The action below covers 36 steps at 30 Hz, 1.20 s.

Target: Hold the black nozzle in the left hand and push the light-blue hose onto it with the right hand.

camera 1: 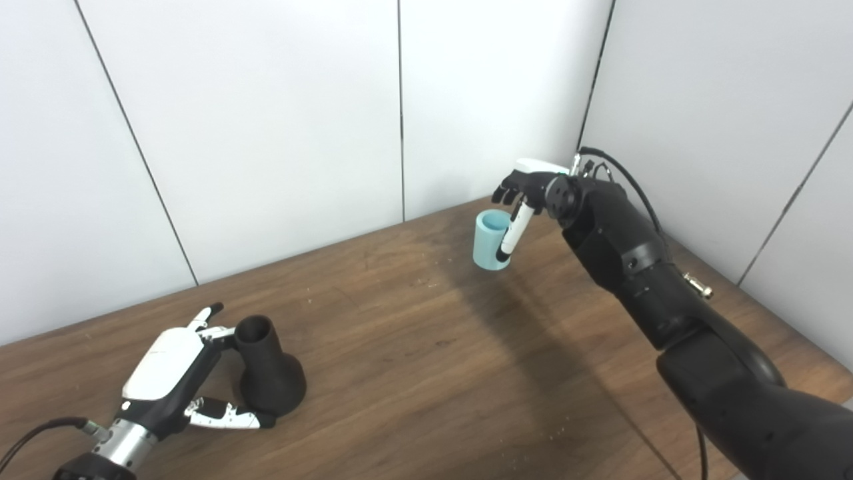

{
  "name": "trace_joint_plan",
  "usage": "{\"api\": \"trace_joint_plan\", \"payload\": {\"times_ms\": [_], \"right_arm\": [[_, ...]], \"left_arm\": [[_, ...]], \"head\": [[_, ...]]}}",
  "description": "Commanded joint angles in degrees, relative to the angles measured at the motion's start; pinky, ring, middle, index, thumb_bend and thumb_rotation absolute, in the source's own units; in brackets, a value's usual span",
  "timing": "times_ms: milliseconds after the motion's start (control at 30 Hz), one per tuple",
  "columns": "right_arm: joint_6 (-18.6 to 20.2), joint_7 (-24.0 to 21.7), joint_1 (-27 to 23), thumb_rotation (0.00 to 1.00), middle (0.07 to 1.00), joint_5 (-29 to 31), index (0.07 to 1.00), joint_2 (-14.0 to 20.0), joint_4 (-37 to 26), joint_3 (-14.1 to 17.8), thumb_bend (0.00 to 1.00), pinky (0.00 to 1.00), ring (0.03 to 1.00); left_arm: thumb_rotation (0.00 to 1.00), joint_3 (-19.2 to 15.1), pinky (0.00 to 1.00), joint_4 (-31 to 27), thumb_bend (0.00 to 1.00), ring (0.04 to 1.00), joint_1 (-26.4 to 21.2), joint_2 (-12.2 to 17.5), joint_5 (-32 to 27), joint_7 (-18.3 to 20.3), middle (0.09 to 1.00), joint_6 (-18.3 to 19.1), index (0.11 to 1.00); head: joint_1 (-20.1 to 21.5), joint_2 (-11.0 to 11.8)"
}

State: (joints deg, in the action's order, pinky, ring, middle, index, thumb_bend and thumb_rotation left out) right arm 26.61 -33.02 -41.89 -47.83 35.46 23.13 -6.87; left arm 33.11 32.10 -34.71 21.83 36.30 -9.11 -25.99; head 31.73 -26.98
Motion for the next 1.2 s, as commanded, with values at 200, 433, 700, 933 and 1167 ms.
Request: {"api": "trace_joint_plan", "payload": {"times_ms": [200,433,700,933,1167], "right_arm": [[0.2,2.33,-1.84,0.07,0.797,1.09,0.773,2.31,-0.65,-1.15,0.9,0.71,0.775],[0.3,3.26,-1.42,0.08,0.791,0.9,0.77,1.23,-0.59,-0.67,0.89,0.71,0.773],[0.24,5.1,-1.56,0.09,0.792,1.58,0.769,0.52,0.45,-1.26,0.89,0.72,0.781],[-0.04,7.78,-1.28,0.07,0.732,3.17,0.736,0.89,0.18,-2.11,0.85,0.63,0.698],[0.27,10.93,-0.69,0.0,0.484,3.03,0.544,-0.2,-0.63,-1.07,0.57,0.3,0.379]], "left_arm": [[0.0,2.17,1.0,2.98,0.53,0.656,4.32,3.92,5.94,4.96,0.494,3.6,0.478],[0.0,2.08,1.0,1.61,0.53,0.654,4.56,3.89,5.72,5.88,0.494,4.48,0.478],[0.0,2.43,1.0,2.08,0.53,0.655,4.82,3.85,6.12,5.45,0.494,4.22,0.478],[0.0,2.55,1.0,1.61,0.53,0.655,5.14,4.07,6.14,5.76,0.494,4.23,0.478],[0.0,2.5,1.0,1.74,0.53,0.655,4.94,4.23,6.1,5.72,0.494,4.07,0.478]], "head": [[-0.01,-0.05],[-0.38,-0.31],[-0.64,-0.42],[-0.68,-0.61],[-0.66,-0.93]]}}
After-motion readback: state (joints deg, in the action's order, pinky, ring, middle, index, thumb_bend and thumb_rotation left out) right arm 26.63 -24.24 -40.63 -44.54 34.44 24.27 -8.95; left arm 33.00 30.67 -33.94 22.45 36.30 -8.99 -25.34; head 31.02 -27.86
